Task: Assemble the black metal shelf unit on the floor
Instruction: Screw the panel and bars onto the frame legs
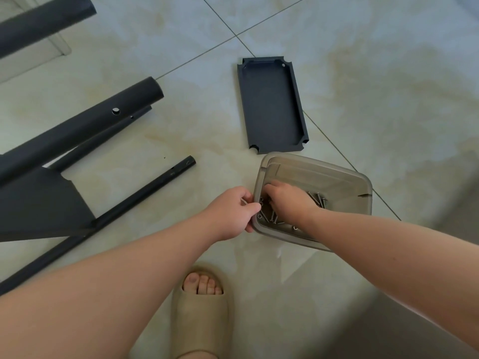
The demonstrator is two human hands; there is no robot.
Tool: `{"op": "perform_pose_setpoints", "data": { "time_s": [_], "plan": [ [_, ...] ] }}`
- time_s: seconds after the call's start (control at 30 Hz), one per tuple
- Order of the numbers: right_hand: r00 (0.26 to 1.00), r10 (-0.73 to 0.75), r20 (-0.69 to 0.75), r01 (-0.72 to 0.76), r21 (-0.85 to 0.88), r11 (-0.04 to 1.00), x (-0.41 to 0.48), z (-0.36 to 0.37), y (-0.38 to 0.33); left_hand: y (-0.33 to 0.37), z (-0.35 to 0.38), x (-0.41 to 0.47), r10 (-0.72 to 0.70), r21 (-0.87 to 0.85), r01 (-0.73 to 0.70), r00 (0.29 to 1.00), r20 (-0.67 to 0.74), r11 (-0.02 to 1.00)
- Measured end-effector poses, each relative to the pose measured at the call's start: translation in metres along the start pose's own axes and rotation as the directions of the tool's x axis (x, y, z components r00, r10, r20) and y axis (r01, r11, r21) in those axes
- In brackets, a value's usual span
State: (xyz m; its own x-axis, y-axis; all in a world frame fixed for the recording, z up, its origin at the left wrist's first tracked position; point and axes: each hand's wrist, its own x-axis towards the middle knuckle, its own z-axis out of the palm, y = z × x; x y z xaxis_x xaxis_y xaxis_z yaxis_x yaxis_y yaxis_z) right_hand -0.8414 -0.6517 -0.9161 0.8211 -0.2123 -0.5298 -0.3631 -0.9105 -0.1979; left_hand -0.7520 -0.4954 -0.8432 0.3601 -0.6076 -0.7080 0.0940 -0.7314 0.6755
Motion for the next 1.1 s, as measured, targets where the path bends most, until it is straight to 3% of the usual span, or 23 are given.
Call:
{"op": "perform_pose_setpoints", "data": {
  "time_s": [0.23, 0.43, 0.53, 0.67, 0.77, 0.87, 1.1],
  "plan": [
    [0.995, 0.084, -0.051, -0.068, 0.256, 0.964, -0.024, -0.035, 0.004, -0.002, -0.009, -0.013, -0.047, 0.113, 0.054, 0.997, -0.069, 0.992],
    [0.982, 0.095, -0.163, -0.02, 0.411, 0.911, -0.073, -0.093, -0.019, 0.008, -0.044, -0.053, -0.048, 0.296, 0.063, 0.997, -0.06, 0.953],
    [0.961, 0.111, -0.253, 0.037, 0.514, 0.857, -0.098, -0.128, -0.054, 0.02, -0.07, -0.082, -0.052, 0.207, 0.068, 0.995, -0.086, 0.976],
    [0.924, 0.069, -0.377, 0.194, 0.615, 0.764, -0.125, -0.189, -0.121, 0.036, -0.116, -0.135, -0.077, -0.125, 0.051, 0.974, -0.214, 0.991],
    [0.888, 0.035, -0.458, 0.31, 0.655, 0.689, -0.135, -0.227, -0.184, 0.039, -0.148, -0.187, -0.138, -0.495, 0.028, 0.973, -0.188, 0.868],
    [0.862, -0.055, -0.505, 0.411, 0.629, 0.66, -0.137, -0.25, -0.25, 0.033, -0.177, -0.237, -0.126, -0.729, -0.033, 0.978, -0.163, 0.684],
    [0.856, -0.256, -0.449, 0.479, 0.504, 0.718, -0.124, -0.252, -0.373, -0.01, -0.233, -0.3, -0.086, -0.93, -0.205, 0.967, -0.242, 0.305]
  ]
}}
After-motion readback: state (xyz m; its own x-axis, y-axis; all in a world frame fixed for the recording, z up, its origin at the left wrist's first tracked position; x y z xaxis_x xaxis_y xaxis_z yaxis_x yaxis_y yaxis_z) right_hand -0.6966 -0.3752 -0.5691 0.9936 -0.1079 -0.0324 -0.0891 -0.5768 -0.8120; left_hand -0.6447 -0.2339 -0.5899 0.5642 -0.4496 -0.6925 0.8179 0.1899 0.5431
